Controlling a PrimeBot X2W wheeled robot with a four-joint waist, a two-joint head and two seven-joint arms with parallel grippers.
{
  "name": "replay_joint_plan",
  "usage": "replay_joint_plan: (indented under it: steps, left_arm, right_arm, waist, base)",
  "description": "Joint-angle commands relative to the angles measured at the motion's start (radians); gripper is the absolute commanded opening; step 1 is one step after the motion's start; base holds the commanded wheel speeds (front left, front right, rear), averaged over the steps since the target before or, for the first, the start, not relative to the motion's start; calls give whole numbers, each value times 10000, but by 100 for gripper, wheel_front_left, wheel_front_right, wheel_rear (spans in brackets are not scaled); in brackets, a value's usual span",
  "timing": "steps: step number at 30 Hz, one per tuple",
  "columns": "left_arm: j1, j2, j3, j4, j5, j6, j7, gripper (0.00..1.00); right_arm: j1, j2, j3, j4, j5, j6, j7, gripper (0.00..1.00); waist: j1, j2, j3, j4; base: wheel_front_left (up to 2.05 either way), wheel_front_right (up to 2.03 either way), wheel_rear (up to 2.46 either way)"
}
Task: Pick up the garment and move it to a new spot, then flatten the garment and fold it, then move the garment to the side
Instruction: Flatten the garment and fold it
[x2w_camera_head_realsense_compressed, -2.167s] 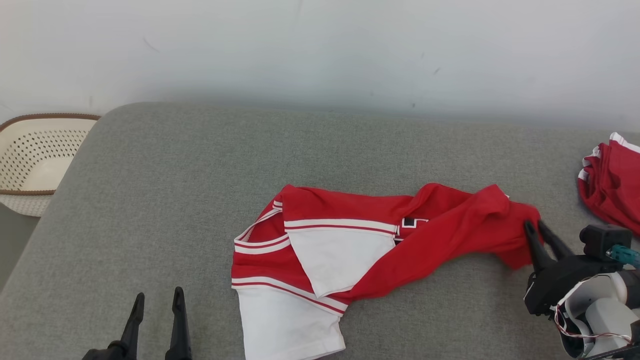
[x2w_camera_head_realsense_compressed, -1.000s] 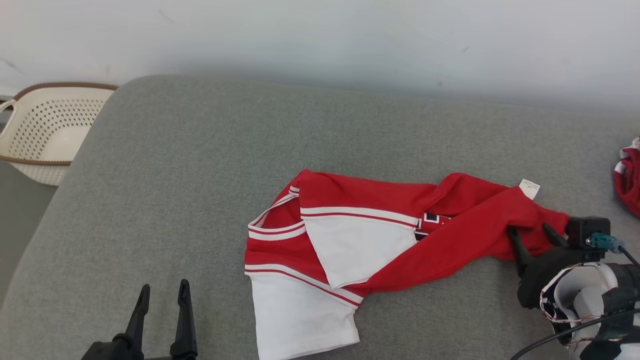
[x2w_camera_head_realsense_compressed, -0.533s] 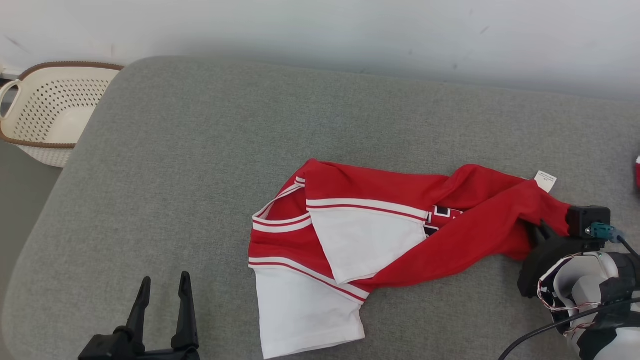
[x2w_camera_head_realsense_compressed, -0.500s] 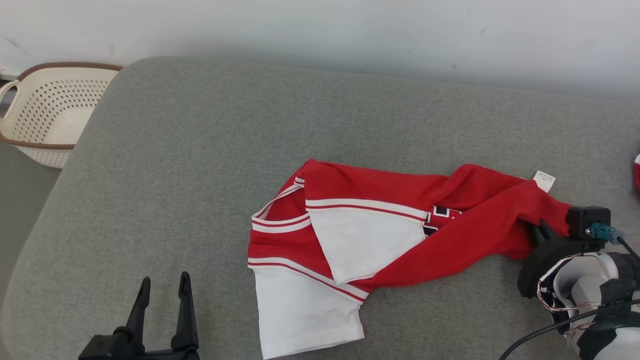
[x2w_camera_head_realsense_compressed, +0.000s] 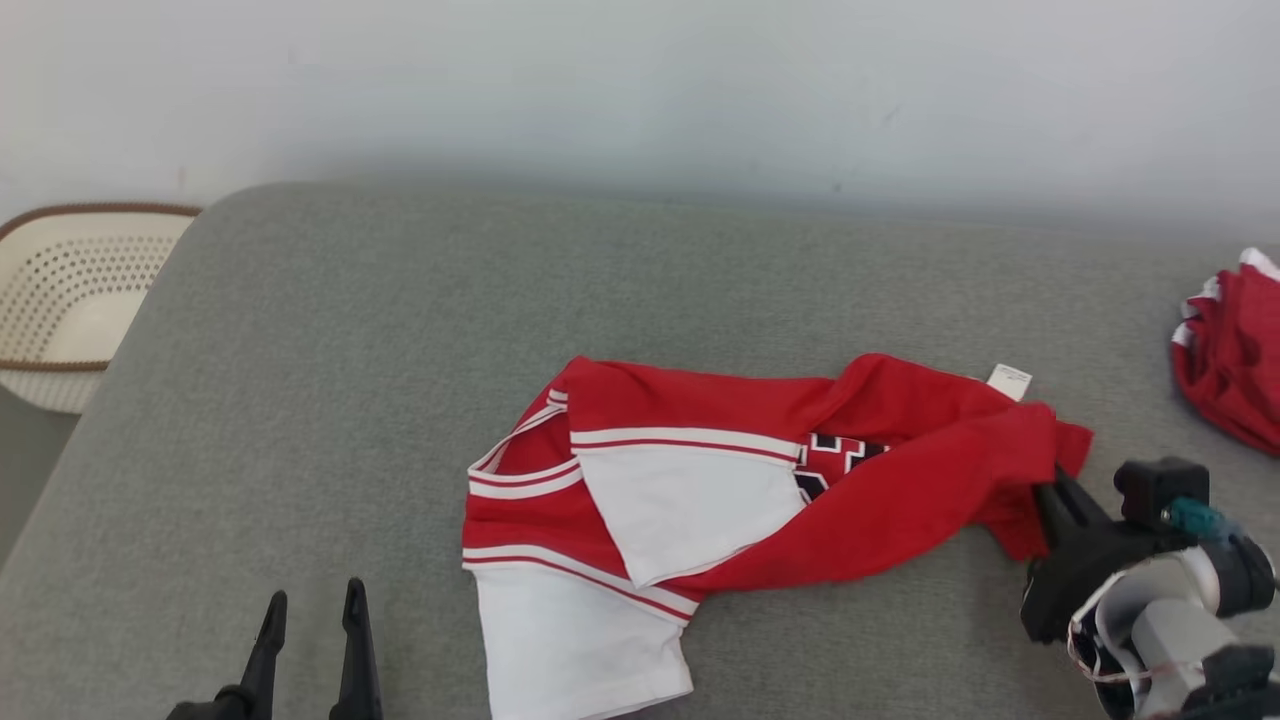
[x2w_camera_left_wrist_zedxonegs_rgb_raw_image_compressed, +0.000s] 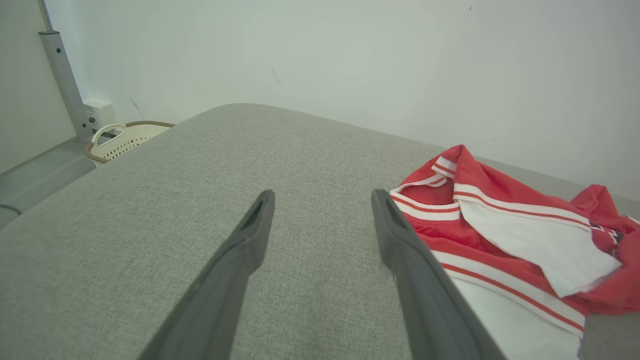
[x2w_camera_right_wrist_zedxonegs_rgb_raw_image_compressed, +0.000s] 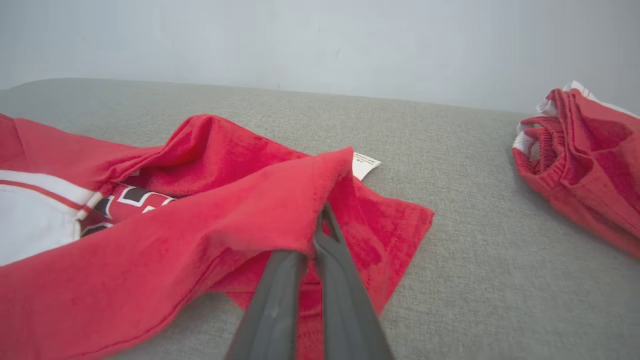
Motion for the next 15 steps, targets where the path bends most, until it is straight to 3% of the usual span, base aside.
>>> replay_joint_plan:
  steps: [1,15]
  left_arm:
    - [204,8,81,14,96,-34,-34,100]
    - [486,6,125,-48,69,-34,-34,100]
  right_arm:
    - [461,-145,19,-414,-45,-3,47,0]
    - [3894,-533,-1549,-4144,-381,-3,2426,0]
  waist:
    - [0,0,-323,-395]
    - [0,0,-560,-978]
  base:
    - [0,0,0]
    - [0,0,0]
